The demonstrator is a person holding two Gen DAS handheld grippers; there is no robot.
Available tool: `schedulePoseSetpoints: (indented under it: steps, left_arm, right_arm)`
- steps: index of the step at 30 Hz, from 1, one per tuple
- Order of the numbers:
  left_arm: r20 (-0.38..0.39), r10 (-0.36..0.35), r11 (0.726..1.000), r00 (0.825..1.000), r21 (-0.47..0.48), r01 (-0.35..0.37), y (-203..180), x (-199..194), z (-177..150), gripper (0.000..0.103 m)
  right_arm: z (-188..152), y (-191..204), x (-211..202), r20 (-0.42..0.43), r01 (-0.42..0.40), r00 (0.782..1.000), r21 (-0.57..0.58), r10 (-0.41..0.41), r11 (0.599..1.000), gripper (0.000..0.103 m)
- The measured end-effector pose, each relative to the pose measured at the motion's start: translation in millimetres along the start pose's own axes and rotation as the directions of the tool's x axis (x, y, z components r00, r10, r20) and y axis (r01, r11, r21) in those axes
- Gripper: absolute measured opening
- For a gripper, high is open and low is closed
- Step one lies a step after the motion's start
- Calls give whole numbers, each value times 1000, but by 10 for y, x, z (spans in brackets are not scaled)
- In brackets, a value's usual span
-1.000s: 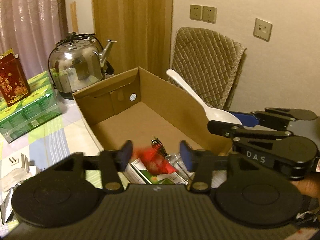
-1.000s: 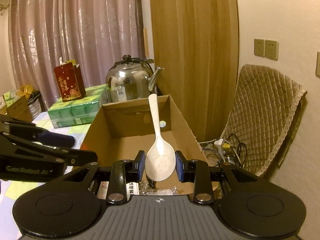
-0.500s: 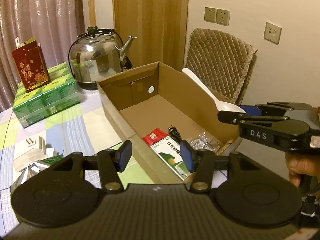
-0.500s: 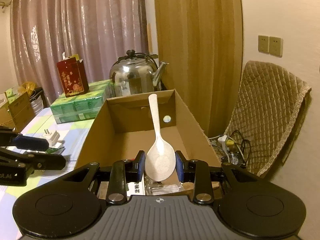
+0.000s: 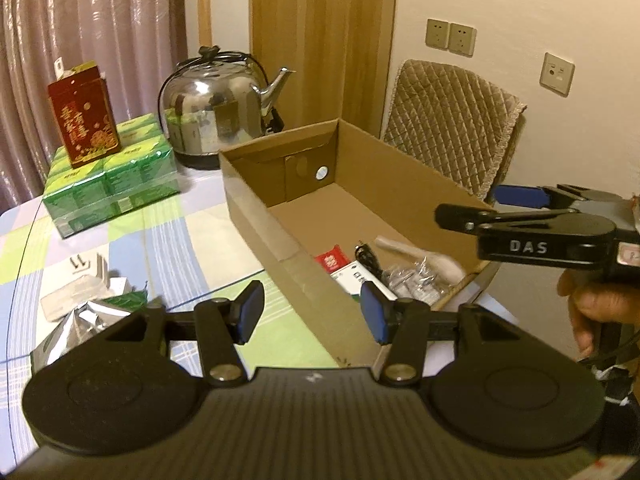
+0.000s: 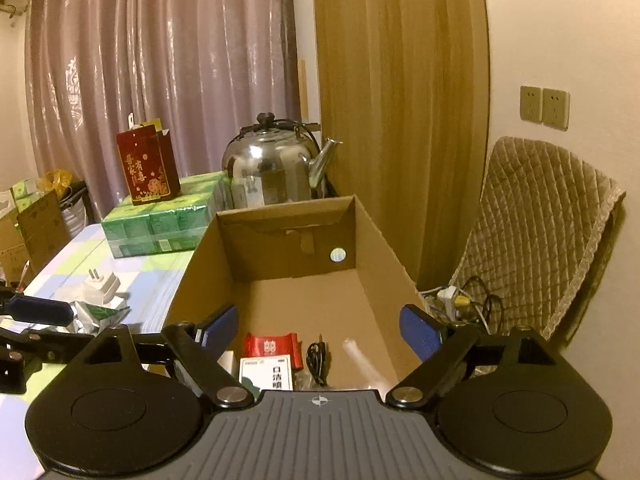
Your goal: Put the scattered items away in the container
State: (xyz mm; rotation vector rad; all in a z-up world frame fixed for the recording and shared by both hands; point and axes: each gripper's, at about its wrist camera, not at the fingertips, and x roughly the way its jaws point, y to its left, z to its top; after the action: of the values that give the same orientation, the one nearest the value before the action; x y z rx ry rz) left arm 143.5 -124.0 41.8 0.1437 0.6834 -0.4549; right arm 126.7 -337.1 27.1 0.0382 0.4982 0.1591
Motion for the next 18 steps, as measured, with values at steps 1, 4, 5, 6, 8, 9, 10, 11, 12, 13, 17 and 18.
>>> schedulePoseSetpoints:
  steps: [1,4,5,6,8,9,10,11,12,13,17,18]
  left_arm:
    - [-3,3,1000,1000,-3,-3,19,-6,-24,48]
    - [-10,13,1000,1000,-15,-14,77,-36,-95,49]
    - [-11,18,1000,1000,-19,-19,97,-51,-119,50]
    - [-12,23,999,1000,-23,-23,116,-63,-139,51]
    - [-14,32,999,999,-31,-33,161,-98,-182,54]
    - [-12,37,999,999,-36,-38,184,-119,-202,58]
    - [-9,42,998,999,-40,-42,206,-144,-219,59]
    - [-8,48,998,999,-44,-48,232,-171,-240,60]
    - [-10,54,997,998,-49,-55,261,-196,-262,60]
    - [-12,61,997,998,-53,-61,288,-220,-283,60]
    - [-13,89,993,996,-73,-90,416,-353,-379,71]
    - [-15,99,992,995,-80,-99,461,-390,-405,75]
  right_arm:
    - [-24,4,-9,-5,1,1000,-2,-1,1000,85]
    - [-80,12,-45,-17,-1,1000,9,1,1000,85]
    - [-92,16,-60,-18,1,1000,13,0,1000,85]
    - [-102,25,-74,-19,1,1000,14,-1,1000,85]
    - [-119,53,-105,-21,-4,1000,19,4,1000,85]
    - [-123,71,-121,-21,-8,1000,19,9,1000,85]
    - [-125,98,-137,-21,-13,1000,15,13,1000,85]
    - [-127,124,-152,-20,-17,1000,12,17,1000,85]
    - [-125,153,-167,-18,-23,1000,9,23,1000,85]
    - [-118,182,-182,-16,-29,999,8,29,1000,85]
    - [-73,361,-241,-2,-63,998,-1,63,998,85]
    - [-57,416,-253,1,-73,997,-7,73,997,85]
